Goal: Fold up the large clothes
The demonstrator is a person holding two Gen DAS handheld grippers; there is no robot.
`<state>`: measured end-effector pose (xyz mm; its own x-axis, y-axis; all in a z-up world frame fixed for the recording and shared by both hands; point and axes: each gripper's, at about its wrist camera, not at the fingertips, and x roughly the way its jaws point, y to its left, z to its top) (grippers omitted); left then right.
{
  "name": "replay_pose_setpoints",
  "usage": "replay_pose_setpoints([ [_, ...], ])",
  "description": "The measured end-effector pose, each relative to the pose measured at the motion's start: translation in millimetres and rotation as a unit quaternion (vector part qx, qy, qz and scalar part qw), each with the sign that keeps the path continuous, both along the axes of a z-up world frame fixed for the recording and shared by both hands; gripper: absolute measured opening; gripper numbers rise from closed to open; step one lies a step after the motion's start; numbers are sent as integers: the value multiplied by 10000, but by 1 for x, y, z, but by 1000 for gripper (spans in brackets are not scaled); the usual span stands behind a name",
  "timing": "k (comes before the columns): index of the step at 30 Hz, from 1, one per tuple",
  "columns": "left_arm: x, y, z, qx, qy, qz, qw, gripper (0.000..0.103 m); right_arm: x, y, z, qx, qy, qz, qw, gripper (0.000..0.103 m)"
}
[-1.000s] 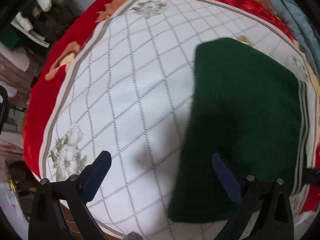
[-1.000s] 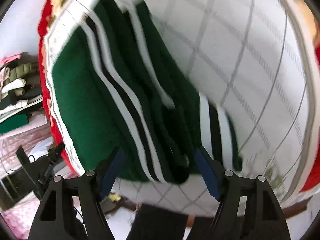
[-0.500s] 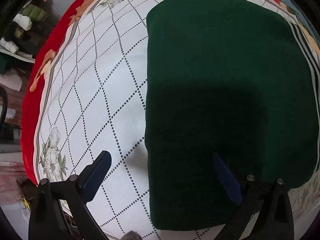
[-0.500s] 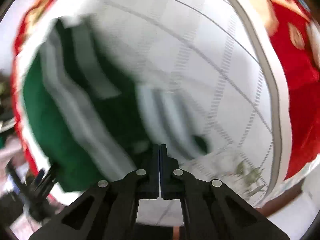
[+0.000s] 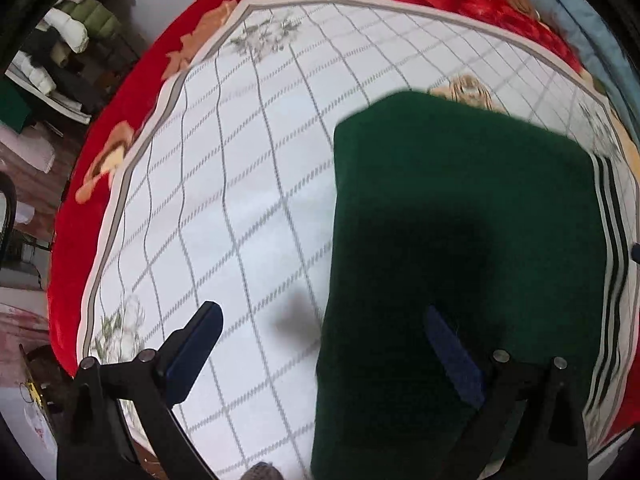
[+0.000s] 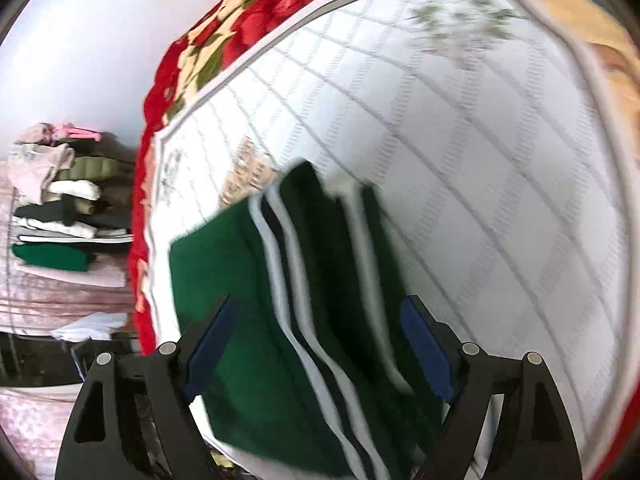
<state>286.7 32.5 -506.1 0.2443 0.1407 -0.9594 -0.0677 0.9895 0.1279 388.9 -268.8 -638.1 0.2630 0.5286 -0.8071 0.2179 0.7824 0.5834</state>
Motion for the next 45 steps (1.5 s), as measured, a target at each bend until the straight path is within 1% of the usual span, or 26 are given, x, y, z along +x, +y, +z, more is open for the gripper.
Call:
replay_pose_setpoints([
  [1, 6, -2, -4, 55, -23, -21, 10000, 103, 17, 9, -13, 252, 61, 85, 9996, 84],
  [2, 12, -5, -8, 139, -38, -43, 9999, 103, 27, 19, -17, 318, 107, 132, 9994, 75],
  [4, 20, -10, -13, 301, -83, -93, 9995, 103, 50, 30, -43, 226, 368, 312, 9986, 28],
  [5, 21, -12, -13, 360, -79, -112, 9993, 103, 60, 34, -47, 171, 434, 354, 9983, 18],
  [6, 21, -12, -14, 401, -89, -122, 9991, 103, 66, 38, -45, 283, 434, 419, 9978, 3],
  [10, 16, -10, -14, 410, -110, -120, 9990, 103, 49, 29, 20, 634, -203, -27, 9978, 2],
  [11, 14, -10, -13, 386, -104, -98, 9992, 103, 38, 22, 32, 563, -302, -199, 9978, 2],
  [12, 13, -10, -13, 399, -87, -82, 9991, 103, 29, 15, 32, 424, -269, -377, 9980, 2],
  [13, 12, -11, -13, 428, -58, -71, 9990, 103, 22, 10, 22, 102, -83, -535, 9985, 2],
  [15, 10, -10, -15, 405, 33, -33, 9992, 103, 16, 3, -16, -327, 543, -731, 9953, 2],
  [17, 9, -10, -15, 336, 75, 16, 9994, 103, 18, 4, -49, -840, 975, -620, 9897, 3],
  [18, 9, -10, -13, 331, 58, 24, 9994, 103, 21, 6, -56, -955, 1028, -558, 9885, 3],
  [20, 9, -10, -11, 348, 42, -3, 9994, 103, 25, 5, -51, -897, 1109, -573, 9881, 5],
  [21, 9, -10, -10, 318, 40, -14, 9995, 103, 27, 5, -45, -888, 1149, -540, 9879, 10],
  [23, 10, -11, -8, 235, 33, -27, 9997, 103, 29, 1, -22, -1146, 1088, -506, 9861, 22],
  [24, 10, -13, -5, 205, -6, -53, 9998, 103, 29, 3, -9, -1319, 953, -455, 9856, 39],
  [25, 11, -15, -3, 198, -31, -82, 9998, 103, 27, 8, 5, -1479, 764, -365, 9854, 52],
  [26, 11, -19, -1, 200, -55, -125, 9997, 103, 24, 8, 20, -1605, 639, -289, 9845, 56],
  [28, 13, -25, 2, 203, -94, -206, 9995, 103, 19, 19, 34, -1867, 533, -2, 9810, 58],
  [30, 15, -32, 2, 192, -82, -290, 9994, 103, 12, 28, 30, -1982, 627, 236, 9779, 58],
  [33, 17, -41, -1, 207, -49, -398, 9990, 103, 1, 39, 3, -2294, 990, 514, 9669, 58],
  [35, 18, -45, -2, 230, -48, -455, 9987, 103, -5, 39, -16, -2449, 1009, 482, 9631, 58],
  [39, 19, -49, -7, 254, 0, -521, 9983, 103, 2, 31, -36, -2292, 1193, 375, 9653, 63],
  [42, 20, -48, -8, 213, 33, -510, 9985, 103, 7, 21, -26, -2030, 1339, 386, 9692, 64],
  [44, 20, -46, -5, 137, 17, -478, 9988, 103, 0, 4, -9, -1677, 1178, 213, 9785, 66],
  [45, 21, -45, -3, 93, 11, -469, 9989, 103, -6, -7, -2, -1561, 1142, 90, 9811, 71],
])
